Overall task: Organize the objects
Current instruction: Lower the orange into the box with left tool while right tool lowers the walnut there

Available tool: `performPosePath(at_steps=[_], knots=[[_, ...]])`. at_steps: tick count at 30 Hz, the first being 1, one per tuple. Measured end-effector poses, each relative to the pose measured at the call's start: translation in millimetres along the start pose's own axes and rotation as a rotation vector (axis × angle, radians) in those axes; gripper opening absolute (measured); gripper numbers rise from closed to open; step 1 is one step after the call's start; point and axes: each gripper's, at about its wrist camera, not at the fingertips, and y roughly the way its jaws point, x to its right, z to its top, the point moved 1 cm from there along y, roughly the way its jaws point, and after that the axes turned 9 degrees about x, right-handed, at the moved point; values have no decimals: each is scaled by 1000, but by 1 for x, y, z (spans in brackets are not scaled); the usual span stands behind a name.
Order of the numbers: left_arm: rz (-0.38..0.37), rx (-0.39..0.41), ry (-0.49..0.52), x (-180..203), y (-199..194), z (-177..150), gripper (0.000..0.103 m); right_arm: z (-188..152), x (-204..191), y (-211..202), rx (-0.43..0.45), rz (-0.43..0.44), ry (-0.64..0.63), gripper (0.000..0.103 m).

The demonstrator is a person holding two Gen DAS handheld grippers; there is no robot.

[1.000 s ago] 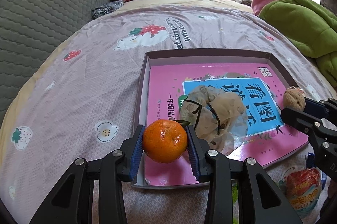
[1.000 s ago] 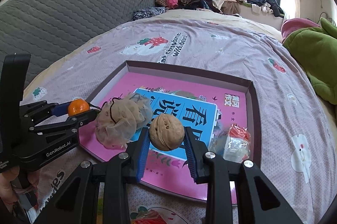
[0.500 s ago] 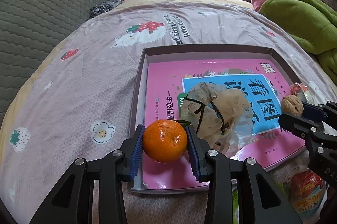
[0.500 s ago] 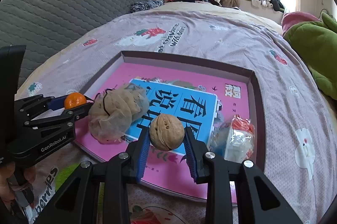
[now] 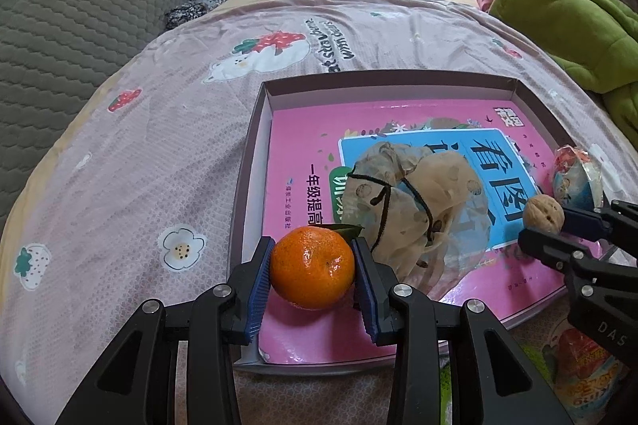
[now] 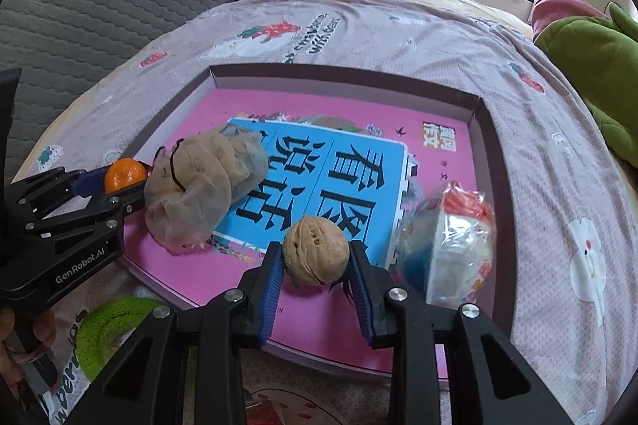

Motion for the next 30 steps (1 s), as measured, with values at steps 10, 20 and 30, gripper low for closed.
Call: performPosePath(at_steps=[10, 20, 30], knots=[[6, -16, 6, 1, 5, -3, 41, -3, 4, 4, -23, -2, 16, 33], [11, -35, 6, 0, 7, -4, 50, -1, 6, 3, -24, 2, 34, 33], [-37, -56, -44, -11, -9, 1, 63, 8, 4, -12, 4, 6, 37, 39]])
